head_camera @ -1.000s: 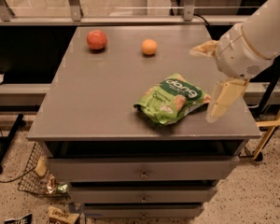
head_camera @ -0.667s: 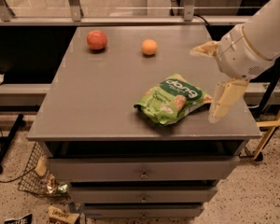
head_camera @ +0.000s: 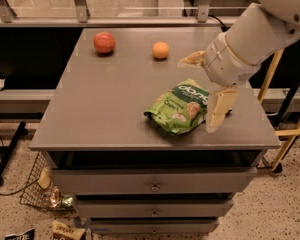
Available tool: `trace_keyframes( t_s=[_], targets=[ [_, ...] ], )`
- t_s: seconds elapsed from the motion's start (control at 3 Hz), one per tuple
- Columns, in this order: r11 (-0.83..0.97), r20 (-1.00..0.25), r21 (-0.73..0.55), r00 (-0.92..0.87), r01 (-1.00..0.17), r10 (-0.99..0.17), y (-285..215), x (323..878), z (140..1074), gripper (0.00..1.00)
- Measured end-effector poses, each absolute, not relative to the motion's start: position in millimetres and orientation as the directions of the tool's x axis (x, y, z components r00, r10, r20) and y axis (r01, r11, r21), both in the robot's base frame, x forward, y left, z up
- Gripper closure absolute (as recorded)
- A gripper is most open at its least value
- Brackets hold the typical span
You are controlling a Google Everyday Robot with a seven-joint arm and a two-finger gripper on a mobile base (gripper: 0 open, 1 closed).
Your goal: Move green rice chip bag near orange
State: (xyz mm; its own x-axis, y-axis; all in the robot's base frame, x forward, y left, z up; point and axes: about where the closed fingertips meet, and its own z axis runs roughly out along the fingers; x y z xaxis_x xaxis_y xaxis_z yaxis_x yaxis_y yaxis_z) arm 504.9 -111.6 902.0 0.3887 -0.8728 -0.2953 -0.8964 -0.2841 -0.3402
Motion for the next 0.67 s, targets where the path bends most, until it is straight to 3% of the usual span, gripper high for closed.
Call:
trace_keyframes(
  t_s=[0.67],
  targets=[
    [-0.309,-0.284,-0.311,0.398,-0.899,-0.872,-114.3,523.5,870.5,0.0]
  ],
)
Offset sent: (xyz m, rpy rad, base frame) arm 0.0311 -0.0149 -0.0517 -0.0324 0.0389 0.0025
